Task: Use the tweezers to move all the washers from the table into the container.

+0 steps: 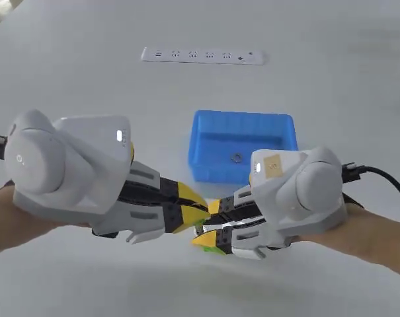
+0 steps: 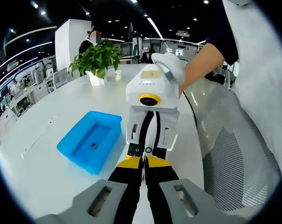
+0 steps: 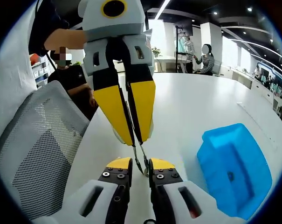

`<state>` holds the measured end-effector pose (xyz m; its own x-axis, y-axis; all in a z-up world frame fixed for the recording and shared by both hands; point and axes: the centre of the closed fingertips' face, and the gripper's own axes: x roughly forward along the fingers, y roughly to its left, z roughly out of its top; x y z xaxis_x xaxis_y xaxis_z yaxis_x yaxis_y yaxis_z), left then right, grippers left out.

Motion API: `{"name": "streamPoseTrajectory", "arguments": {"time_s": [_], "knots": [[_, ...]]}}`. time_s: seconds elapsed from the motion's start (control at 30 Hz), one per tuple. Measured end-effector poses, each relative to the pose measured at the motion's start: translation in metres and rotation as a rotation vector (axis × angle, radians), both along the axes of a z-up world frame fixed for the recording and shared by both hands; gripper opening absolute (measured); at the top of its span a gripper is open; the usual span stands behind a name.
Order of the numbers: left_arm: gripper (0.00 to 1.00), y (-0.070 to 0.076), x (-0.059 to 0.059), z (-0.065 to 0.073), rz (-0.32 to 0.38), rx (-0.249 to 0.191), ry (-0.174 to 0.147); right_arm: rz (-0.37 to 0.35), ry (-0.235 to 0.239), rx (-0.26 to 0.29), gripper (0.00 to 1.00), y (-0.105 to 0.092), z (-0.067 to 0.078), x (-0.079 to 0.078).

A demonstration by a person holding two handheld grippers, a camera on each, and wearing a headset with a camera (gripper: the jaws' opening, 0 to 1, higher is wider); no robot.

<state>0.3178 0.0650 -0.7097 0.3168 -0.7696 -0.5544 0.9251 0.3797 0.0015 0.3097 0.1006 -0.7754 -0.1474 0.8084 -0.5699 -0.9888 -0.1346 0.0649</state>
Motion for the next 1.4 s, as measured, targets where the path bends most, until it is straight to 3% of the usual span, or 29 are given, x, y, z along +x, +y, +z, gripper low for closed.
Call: {"name": "streamPoseTrajectory", "arguments": {"time_s": [0.37, 0.77, 0.97, 1.4], "knots": [[0.06, 0.0028, 0.0024, -0.0001, 0.018, 0.002, 0.002, 0.022, -0.046, 0.003, 0.1, 0.0006, 0.0002, 0.0014], [0.07, 0.0009, 0.0038, -0.0008, 0.021, -0.007, 0.016, 0.01, -0.048, 0.017, 0.1, -0.0009, 0.0006, 0.0023], [0.11, -0.0001, 0.0013, 0.0008, 0.024, -0.026, 0.042, 0.007, -0.05, 0.026, 0.09, 0.0007, 0.0027, 0.0019], [0.21, 0.0037, 0.0007, 0.0022, 0.042, -0.012, 0.035, -0.007, -0.064, 0.024, 0.09, -0.0008, 0.0082, 0.0063]]}}
